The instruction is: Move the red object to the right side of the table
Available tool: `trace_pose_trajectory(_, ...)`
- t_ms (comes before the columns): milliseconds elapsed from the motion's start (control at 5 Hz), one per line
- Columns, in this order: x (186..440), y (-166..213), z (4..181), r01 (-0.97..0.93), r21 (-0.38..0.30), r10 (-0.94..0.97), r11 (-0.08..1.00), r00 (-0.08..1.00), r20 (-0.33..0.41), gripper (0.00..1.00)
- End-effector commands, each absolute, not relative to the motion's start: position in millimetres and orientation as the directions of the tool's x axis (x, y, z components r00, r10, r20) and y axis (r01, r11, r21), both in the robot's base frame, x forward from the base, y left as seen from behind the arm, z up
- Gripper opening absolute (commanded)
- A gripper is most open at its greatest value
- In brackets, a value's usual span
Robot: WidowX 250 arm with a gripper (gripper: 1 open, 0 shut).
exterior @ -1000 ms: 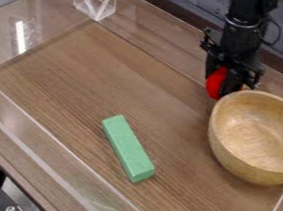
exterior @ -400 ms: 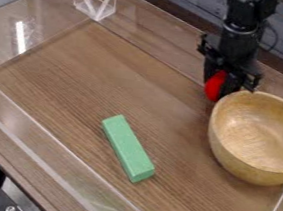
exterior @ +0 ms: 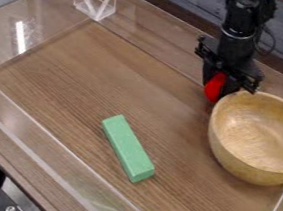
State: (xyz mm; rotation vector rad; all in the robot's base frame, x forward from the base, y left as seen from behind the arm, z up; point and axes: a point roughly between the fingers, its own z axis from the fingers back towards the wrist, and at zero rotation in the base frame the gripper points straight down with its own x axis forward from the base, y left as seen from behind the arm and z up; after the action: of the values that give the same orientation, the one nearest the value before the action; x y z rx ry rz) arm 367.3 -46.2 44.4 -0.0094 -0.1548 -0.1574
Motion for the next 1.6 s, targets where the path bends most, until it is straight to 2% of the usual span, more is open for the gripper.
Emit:
trace_pose_trajectory(0,373.0,-52.5,73.1,0.119,0.004,-0.117,0.993,0.966,0.231,0.00)
trace_pose_trajectory(200,373.1,-52.0,84.8,0.074,0.001,-0.072,0.997,0.965,0.252,0.00)
trace_pose_trajectory(400,364.8,-59.9,108.8,-0.002,0.000,0.002,1.000,0.965,0.263,0.00)
trace_pose_trajectory(600,351.1,-67.4,136.3,-0.062,-0.008,0.062,0.998,0.957,0.285,0.00)
trace_pose_trajectory(800,329.6,-78.6,152.9,-0.148,-0.020,0.148,0.989,0.947,0.286,0.00)
trace_pose_trajectory(1200,288.1,-83.4,135.9,-0.281,-0.050,0.285,0.958,0.927,0.242,0.00)
trace_pose_trajectory(1400,271.8,-105.2,134.2,-0.398,-0.062,0.402,0.915,0.891,0.212,0.00)
